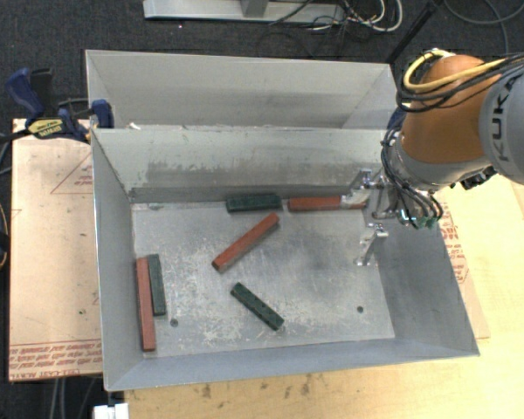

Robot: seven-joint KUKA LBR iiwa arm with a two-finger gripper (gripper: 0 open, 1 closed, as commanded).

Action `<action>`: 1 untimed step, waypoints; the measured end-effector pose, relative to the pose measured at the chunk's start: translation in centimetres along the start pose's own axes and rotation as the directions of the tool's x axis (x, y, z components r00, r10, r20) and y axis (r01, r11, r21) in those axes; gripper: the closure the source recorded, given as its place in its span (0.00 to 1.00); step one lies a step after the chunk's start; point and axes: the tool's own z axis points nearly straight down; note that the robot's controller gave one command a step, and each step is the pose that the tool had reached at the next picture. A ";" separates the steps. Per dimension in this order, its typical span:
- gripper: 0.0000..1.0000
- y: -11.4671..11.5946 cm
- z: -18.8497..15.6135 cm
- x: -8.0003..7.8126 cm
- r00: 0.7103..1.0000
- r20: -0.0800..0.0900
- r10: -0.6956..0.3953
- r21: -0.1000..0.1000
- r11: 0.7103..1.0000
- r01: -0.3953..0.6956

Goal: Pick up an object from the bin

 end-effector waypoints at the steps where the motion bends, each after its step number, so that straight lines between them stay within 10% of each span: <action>1: 0.00 0.0 -0.5 -0.2 1.000 0.008 -0.002 0.001 1.000 0.002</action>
Offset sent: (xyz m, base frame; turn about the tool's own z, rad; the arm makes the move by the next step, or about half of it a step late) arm 0.0206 0.0757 -0.0925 -0.0689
